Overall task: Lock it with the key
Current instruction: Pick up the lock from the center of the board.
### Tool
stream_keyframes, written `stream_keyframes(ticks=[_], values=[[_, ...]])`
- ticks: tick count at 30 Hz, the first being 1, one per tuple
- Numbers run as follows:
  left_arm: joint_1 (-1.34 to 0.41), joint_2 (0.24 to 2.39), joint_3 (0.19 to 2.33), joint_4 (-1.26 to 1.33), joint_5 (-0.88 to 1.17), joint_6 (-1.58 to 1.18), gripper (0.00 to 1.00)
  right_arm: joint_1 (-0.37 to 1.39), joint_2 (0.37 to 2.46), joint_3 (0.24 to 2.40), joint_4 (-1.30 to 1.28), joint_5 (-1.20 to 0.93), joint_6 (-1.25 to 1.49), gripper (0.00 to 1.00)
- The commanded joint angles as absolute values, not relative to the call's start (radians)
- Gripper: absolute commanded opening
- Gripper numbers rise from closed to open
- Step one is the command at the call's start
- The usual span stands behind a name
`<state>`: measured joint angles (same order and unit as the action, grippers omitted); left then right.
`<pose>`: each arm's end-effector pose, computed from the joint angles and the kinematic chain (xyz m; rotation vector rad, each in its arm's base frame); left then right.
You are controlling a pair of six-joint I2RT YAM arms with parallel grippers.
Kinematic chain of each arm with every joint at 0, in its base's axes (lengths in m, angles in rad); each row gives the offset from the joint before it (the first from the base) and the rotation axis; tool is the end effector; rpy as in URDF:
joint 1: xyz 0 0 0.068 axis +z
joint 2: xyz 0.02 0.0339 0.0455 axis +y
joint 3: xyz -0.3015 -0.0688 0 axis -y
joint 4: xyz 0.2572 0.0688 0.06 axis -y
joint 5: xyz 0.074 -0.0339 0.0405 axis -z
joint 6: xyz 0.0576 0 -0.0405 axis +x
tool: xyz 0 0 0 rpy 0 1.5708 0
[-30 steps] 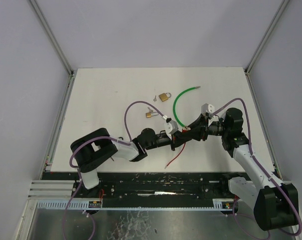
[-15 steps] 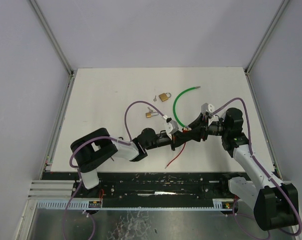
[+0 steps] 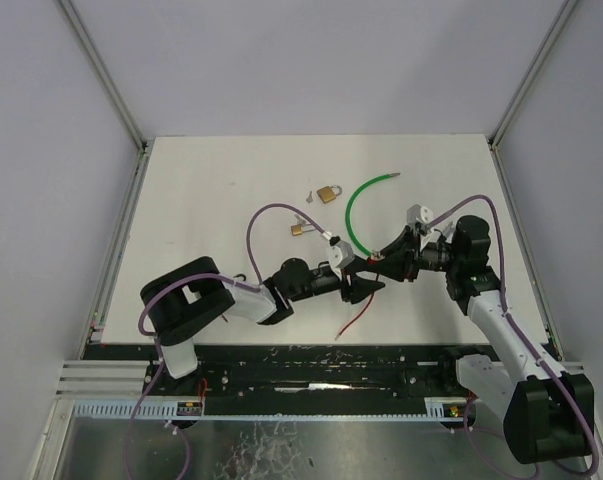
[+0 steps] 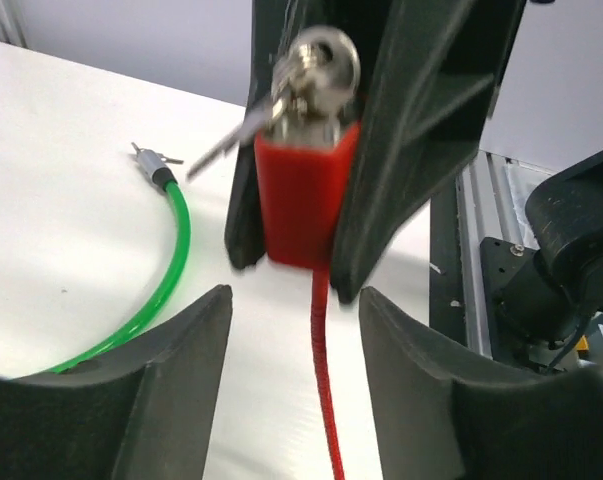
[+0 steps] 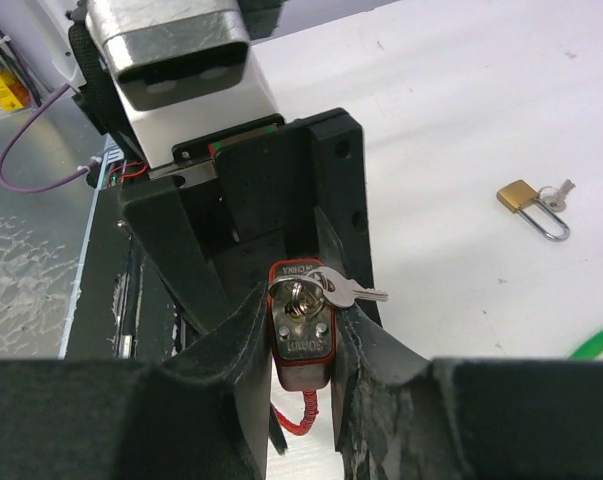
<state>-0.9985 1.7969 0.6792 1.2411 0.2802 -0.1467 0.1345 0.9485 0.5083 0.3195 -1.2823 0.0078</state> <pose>0.1938 -0.3302 0.2183 0.8582 1.2981 -1.1244 0.1831 0.0805 0.2923 -1.0500 1.3880 1.1721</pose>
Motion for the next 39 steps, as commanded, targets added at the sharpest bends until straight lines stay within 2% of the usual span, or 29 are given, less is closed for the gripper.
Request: stream_keyframes(ticks=[1, 5, 8, 12, 18, 22, 23, 27, 31, 39], values=[[-0.993, 1.765, 0.613, 1.411, 0.215, -0.161, 0.63, 0.085, 0.927, 0.586, 0.308, -1.308, 0.040, 0.00], [-0.988, 1.732, 0.542, 1.498, 0.172, -0.182, 0.77, 0.031, 0.919, 0.606, 0.309, -1.285, 0.093, 0.00], [-0.984, 1.680, 0.481, 1.536, 0.144, -0.221, 0.79, -0.013, 0.898, 0.614, 0.331, -1.254, 0.151, 0.00], [-0.979, 1.566, 0.384, 1.532, 0.080, -0.350, 0.78, -0.061, 0.871, 0.613, 0.369, -1.226, 0.223, 0.00], [-0.970, 1.465, 0.354, 1.398, 0.025, -0.726, 0.76, -0.112, 0.856, 0.599, 0.479, -1.220, 0.345, 0.00], [-0.970, 1.528, 0.377, 1.338, -0.006, -1.031, 0.70, -0.133, 0.851, 0.597, 0.505, -1.218, 0.378, 0.00], [-0.971, 1.555, 0.383, 1.342, 0.004, -1.092, 0.66, -0.139, 0.851, 0.597, 0.505, -1.218, 0.380, 0.00], [-0.983, 1.684, 0.401, 1.407, 0.046, -1.288, 0.60, -0.161, 0.846, 0.596, 0.503, -1.194, 0.396, 0.00], [-1.030, 1.763, 0.375, 1.501, -0.053, -1.368, 0.58, -0.170, 0.839, 0.583, 0.511, -1.149, 0.418, 0.00], [-1.144, 1.689, 0.377, 1.325, -0.349, -1.307, 0.61, -0.172, 0.834, 0.552, 0.564, -1.099, 0.490, 0.00]])
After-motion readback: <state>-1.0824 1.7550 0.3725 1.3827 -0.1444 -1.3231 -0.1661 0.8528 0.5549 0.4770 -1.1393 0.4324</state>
